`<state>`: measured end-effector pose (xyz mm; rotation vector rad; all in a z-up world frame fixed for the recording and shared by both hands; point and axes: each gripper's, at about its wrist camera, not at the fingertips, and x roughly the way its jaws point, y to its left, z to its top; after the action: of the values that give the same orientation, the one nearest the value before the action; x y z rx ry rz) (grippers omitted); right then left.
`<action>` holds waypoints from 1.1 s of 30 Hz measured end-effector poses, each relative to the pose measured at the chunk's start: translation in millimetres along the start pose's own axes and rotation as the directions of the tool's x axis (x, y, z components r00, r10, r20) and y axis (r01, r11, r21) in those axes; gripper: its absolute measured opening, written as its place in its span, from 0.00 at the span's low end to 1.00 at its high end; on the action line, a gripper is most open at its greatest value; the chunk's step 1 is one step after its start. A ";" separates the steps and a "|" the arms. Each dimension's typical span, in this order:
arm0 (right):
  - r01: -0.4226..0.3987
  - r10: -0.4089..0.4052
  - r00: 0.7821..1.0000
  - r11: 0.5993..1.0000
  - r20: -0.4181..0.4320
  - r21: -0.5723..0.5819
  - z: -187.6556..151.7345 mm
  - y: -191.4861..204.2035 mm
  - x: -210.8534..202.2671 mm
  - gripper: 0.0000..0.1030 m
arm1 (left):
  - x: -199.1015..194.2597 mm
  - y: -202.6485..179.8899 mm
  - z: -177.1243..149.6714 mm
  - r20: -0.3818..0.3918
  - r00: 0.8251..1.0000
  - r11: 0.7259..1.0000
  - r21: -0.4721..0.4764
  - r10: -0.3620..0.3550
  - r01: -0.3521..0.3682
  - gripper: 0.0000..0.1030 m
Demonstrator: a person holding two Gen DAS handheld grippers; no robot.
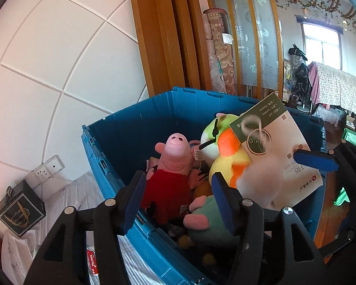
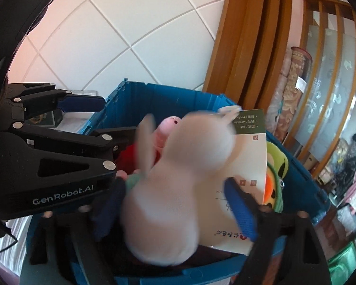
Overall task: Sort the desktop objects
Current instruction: 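Open both grippers to drop the tube and rabbit plush into the bin, then move both grippers back over the bed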
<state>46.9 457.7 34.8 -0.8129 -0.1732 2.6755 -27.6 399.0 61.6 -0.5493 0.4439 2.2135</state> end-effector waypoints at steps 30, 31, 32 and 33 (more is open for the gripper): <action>-0.102 0.094 0.982 0.994 0.164 0.041 40.1 79.6 -51.6 1.00 | -79.3 158.3 -98.9 -0.025 0.985 0.941 -0.292 0.170 -0.169 0.73; -0.120 0.112 0.979 0.992 0.173 0.037 43.6 87.2 -51.9 1.00 | -81.4 170.2 -107.4 -0.035 0.981 0.931 -0.310 0.190 -0.191 0.73; -0.140 0.132 0.974 0.990 0.183 0.032 47.1 95.9 -51.6 1.00 | -82.9 180.5 -116.0 -0.049 0.976 0.920 -0.325 0.213 -0.217 0.73; -0.159 0.151 0.970 0.987 0.190 0.028 50.3 104.3 -50.5 1.00 | -84.3 190.9 -124.6 -0.067 0.969 0.908 -0.337 0.240 -0.248 0.73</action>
<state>28.5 341.4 80.6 -0.5825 -0.1000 2.8923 -95.3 168.3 25.7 -0.7389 0.1393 2.5494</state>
